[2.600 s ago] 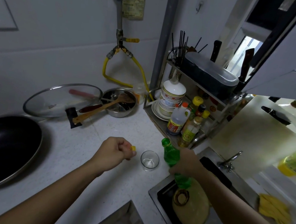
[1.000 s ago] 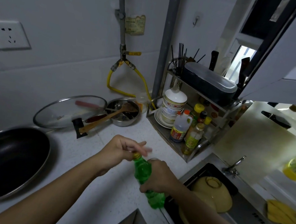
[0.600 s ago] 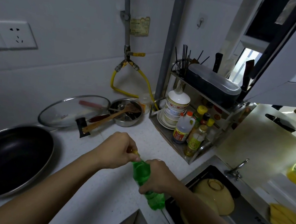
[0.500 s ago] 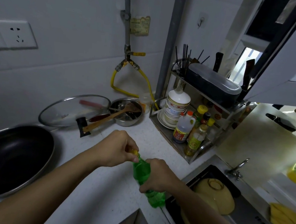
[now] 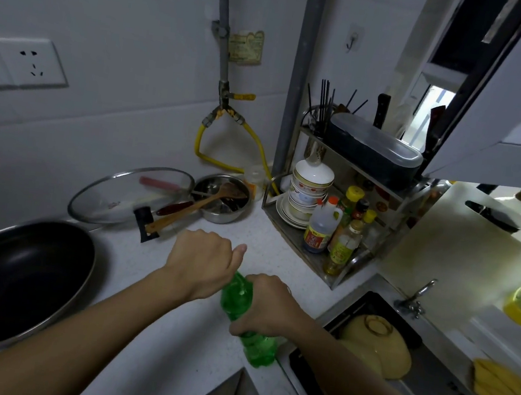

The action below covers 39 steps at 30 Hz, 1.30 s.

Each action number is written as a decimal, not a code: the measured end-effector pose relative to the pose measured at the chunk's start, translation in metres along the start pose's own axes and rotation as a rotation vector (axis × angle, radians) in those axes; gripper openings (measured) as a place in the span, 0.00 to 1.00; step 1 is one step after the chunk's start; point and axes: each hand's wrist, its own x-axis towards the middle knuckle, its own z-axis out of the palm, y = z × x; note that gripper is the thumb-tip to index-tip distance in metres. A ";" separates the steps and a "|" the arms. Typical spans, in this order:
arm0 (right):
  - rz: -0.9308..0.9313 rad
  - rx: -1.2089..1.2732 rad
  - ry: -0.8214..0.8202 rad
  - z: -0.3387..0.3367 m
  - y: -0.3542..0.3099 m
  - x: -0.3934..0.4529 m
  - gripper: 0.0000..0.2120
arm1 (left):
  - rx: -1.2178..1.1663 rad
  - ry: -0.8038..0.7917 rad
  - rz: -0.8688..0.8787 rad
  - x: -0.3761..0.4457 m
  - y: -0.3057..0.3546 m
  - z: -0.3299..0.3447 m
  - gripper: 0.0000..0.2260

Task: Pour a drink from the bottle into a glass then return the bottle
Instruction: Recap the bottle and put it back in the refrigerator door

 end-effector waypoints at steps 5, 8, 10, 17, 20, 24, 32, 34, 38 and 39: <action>-0.137 0.107 -0.203 -0.006 0.008 0.002 0.21 | -0.072 0.054 0.313 -0.003 -0.009 0.005 0.26; -0.186 0.174 -0.349 -0.005 0.012 0.006 0.24 | -0.117 0.148 0.593 -0.008 -0.013 0.007 0.29; -0.217 0.162 -0.366 -0.001 0.013 0.007 0.26 | -0.091 0.210 0.704 -0.007 -0.017 0.010 0.26; -0.125 0.087 -0.005 0.016 0.005 -0.004 0.24 | -0.036 0.076 0.025 -0.013 0.001 -0.001 0.29; -0.106 0.030 0.097 0.022 0.002 -0.004 0.27 | 0.030 0.015 -0.099 -0.013 0.010 -0.006 0.28; -0.148 0.096 0.039 0.020 0.006 -0.001 0.26 | -0.007 0.050 -0.012 -0.012 0.004 -0.005 0.26; -0.261 0.246 -0.229 0.009 0.010 -0.001 0.21 | -0.186 0.211 0.493 -0.018 -0.015 0.006 0.25; -0.273 0.306 -0.336 0.009 0.011 0.001 0.26 | -0.207 0.268 0.629 -0.020 -0.015 0.005 0.23; -0.298 0.322 -0.446 0.009 0.010 0.002 0.29 | -0.242 0.371 0.844 -0.024 -0.013 -0.001 0.22; -0.299 0.329 -0.442 0.010 0.009 0.002 0.30 | -0.227 0.391 0.889 -0.024 -0.012 -0.003 0.22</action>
